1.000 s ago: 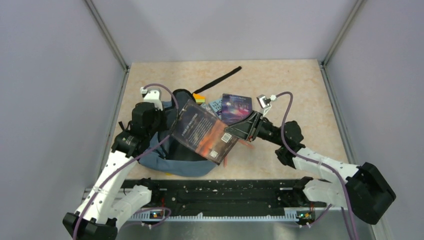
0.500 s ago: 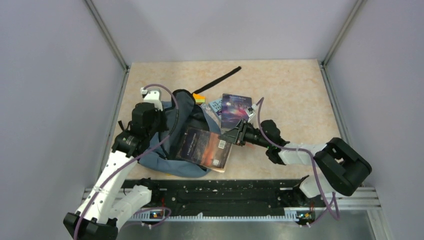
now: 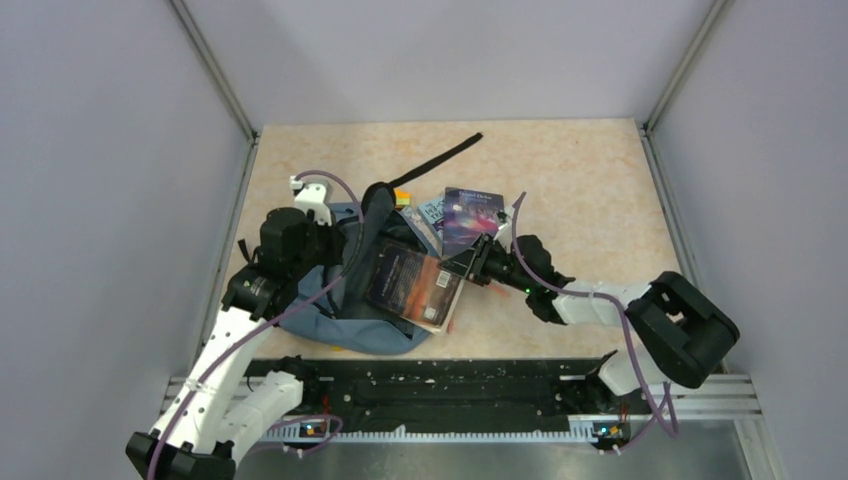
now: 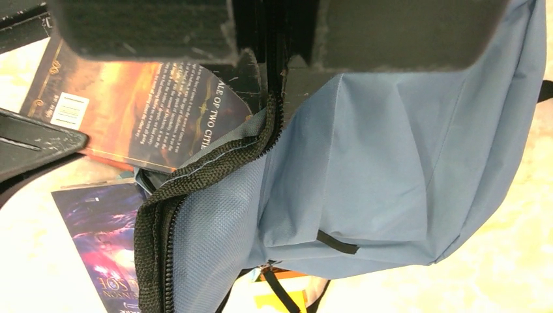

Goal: Pack the student bag
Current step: Place the book in the student bag.

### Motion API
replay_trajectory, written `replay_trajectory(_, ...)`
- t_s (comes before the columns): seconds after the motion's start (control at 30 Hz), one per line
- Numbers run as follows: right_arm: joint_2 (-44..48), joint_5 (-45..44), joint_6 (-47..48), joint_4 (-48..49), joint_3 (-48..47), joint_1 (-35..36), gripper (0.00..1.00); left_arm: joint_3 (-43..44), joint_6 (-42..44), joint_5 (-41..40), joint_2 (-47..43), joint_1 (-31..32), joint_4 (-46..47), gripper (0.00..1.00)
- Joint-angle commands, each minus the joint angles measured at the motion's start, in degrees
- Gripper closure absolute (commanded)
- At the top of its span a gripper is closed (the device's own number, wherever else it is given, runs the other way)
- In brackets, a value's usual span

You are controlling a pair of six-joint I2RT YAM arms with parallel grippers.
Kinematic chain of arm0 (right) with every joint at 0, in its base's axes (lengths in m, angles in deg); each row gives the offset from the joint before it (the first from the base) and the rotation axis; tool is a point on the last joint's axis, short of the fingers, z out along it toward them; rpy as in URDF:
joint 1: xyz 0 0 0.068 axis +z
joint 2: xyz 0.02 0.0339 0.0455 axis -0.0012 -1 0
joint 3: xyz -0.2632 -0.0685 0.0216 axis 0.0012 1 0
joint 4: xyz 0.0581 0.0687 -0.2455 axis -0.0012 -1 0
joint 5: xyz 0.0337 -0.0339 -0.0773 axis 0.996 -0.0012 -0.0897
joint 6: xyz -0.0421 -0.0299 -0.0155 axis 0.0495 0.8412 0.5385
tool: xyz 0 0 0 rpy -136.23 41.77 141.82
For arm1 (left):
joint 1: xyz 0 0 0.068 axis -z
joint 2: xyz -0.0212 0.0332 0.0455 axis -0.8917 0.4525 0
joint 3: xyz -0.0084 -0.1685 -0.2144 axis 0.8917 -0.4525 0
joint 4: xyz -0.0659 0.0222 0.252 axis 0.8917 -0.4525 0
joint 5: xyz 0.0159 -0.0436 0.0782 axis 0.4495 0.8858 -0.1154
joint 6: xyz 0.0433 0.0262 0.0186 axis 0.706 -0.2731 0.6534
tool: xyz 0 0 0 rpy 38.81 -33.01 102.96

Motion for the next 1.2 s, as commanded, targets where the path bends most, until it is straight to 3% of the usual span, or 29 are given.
replay_trajectory(0.0,-3.1,0.5,-6.2,13.9,-4.4,0.4,1.00,0.4,1.2,3.0,-0.1,-0.3,5.1,1.00)
replay_trajectory(0.33,-7.0,3.0,-16.3,24.7,-8.1,3.1,1.00,0.3,1.5,3.2,-0.2,-0.3,5.1,1.00)
replay_trajectory(0.53,-9.6,-1.6,-21.0,29.9,-6.9,3.5,1.00,0.3,1.5,3.1,-0.3,-0.3,5.0,1.00)
replay_trajectory(0.73,-10.3,-12.5,-7.8,17.4,-9.5,7.1,1.00,0.4,1.6,3.0,-0.3,-0.3,4.9,1.00)
replay_trajectory(1.03,-15.5,-17.6,-0.8,10.9,-11.3,8.0,1.00,0.4,1.5,3.2,-0.3,-0.3,4.9,1.00)
replay_trajectory(1.17,-16.3,-12.5,0.2,15.4,-10.1,8.0,0.79,0.4,1.4,3.2,-0.3,-0.3,4.9,1.00)
